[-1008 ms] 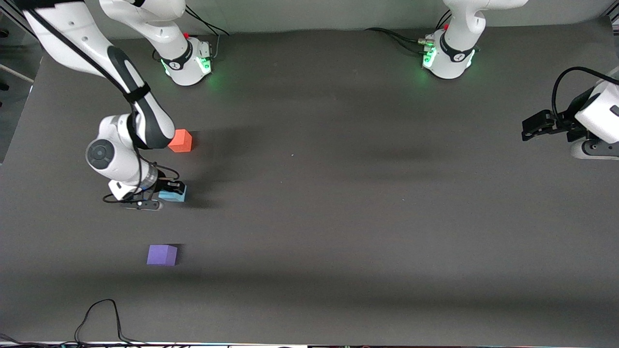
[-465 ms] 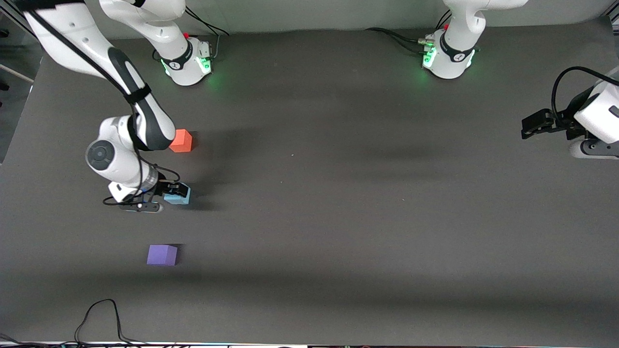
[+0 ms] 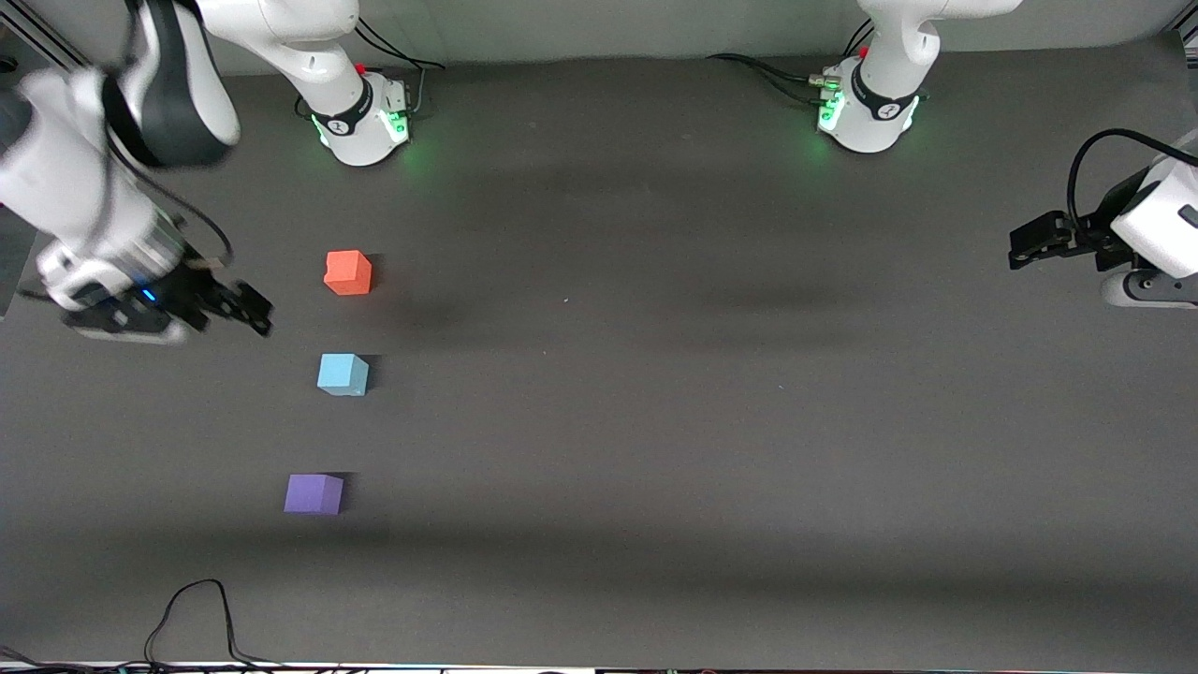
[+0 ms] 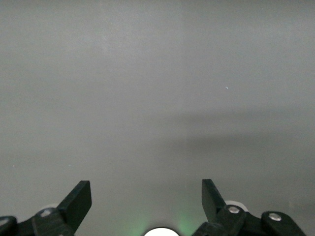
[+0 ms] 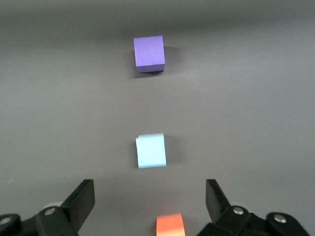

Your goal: Place blue block between orange and purple blocks

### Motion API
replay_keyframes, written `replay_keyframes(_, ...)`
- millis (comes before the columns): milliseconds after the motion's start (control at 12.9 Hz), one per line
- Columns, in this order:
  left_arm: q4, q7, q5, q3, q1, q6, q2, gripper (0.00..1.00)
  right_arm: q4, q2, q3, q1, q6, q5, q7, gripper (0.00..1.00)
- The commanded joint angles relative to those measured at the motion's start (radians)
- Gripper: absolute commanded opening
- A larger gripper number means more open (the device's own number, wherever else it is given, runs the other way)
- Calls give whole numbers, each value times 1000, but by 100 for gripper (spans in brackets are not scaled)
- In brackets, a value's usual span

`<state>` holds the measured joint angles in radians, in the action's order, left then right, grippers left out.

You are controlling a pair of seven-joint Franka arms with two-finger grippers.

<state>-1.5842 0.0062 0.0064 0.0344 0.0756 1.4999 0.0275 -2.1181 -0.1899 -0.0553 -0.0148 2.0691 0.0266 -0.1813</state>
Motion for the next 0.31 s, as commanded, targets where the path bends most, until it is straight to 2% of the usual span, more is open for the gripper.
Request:
replay_keyframes(0, 21, 17, -3, 4, 4, -18, 6, 100, 114, -46, 11, 4, -175, -31, 28, 100)
replay_keyframes(233, 23, 17, -3, 4, 4, -20, 6, 100, 223, -43, 11, 4, -302, -51, 58, 100)
